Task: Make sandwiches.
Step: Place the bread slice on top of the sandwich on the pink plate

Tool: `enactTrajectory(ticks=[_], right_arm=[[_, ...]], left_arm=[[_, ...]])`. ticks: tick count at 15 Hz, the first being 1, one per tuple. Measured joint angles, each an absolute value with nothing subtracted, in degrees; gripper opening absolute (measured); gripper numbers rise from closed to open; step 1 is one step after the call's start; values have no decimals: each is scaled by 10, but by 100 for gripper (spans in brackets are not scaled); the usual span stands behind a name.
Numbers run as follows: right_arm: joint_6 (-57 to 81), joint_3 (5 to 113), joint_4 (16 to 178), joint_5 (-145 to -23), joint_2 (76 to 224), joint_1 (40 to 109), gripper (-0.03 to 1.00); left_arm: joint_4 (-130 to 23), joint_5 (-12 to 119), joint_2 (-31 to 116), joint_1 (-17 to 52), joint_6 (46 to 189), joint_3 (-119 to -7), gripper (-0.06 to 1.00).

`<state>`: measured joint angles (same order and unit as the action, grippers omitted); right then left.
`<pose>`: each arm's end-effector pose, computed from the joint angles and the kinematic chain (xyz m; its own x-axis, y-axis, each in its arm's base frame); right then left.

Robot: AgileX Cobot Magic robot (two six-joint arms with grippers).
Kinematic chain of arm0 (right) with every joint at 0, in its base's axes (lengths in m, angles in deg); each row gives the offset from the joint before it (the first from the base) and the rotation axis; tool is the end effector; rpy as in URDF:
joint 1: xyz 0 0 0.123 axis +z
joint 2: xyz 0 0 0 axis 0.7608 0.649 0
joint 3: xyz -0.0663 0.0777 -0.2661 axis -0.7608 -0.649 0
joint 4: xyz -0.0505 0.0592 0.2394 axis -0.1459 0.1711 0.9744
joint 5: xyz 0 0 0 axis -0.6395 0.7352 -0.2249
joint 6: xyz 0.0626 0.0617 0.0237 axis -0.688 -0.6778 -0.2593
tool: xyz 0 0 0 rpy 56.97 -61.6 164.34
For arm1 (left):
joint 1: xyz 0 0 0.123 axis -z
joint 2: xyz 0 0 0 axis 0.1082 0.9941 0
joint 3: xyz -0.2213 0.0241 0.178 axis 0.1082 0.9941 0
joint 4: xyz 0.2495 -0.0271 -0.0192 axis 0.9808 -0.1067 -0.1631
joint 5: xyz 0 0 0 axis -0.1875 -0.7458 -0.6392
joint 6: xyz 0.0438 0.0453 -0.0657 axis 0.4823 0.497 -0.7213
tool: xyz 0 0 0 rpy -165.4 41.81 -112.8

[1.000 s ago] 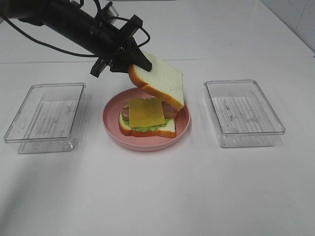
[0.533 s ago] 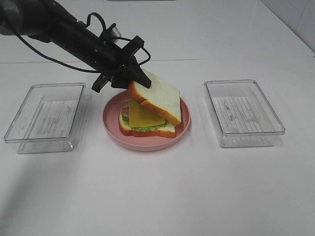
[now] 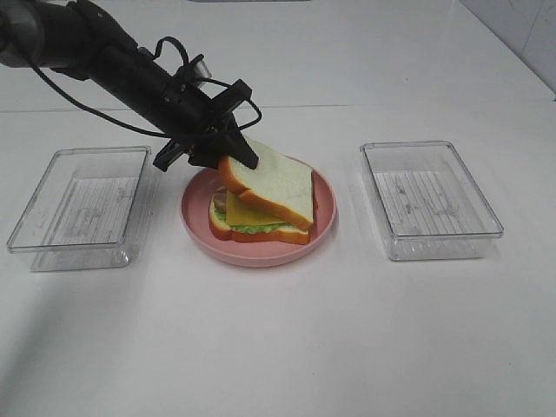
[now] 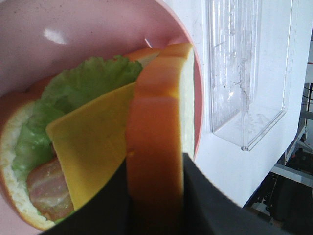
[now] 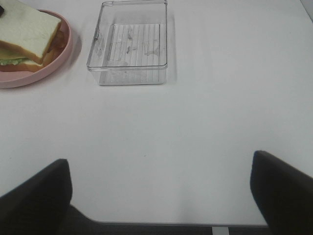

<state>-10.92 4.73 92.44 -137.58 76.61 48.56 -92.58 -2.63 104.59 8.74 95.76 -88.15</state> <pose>-0.0021 0.0042 0.2609 -0.5301 0.0325 -0.8473 -0.0098 0.9990 0.0444 0.4508 -0.1849 0.1409 -0.9984 0.0079 -0.0557 0.0455 0.6962 -0.7164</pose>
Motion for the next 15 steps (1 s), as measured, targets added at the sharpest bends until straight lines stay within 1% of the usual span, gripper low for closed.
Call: enactTrajectory(ticks=[4,5,6,7,9,10,11,13,15], right_arm=[[-109,47,924,-1376,766,486,95],[-109,47,924,-1376,766,486,95],[-109,47,924,-1376,766,486,95],[-109,47,924,-1376,766,486,95],[-109,47,924,-1376,766,486,95],[-109,47,924,-1376,766,486,95],[-109,47,924,-1376,766,486,95],[-109,47,924,-1376,766,486,95],[-109,47,924,-1376,766,486,95]], left_arm=[[-908,-25,1047,87,938,-882,20],[-901,-25,1047,87,935,-882,26],[-889,-26,1047,87,934,-882,35],[-872,-27,1048,87,934,-882,56],[-863,-29,1048,87,932,-885,69],[-856,-34,1048,87,932,-892,73],[-855,-38,1048,87,932,-898,75],[-852,-56,1048,87,927,-916,77],[-818,-74,1043,87,908,-927,79]])
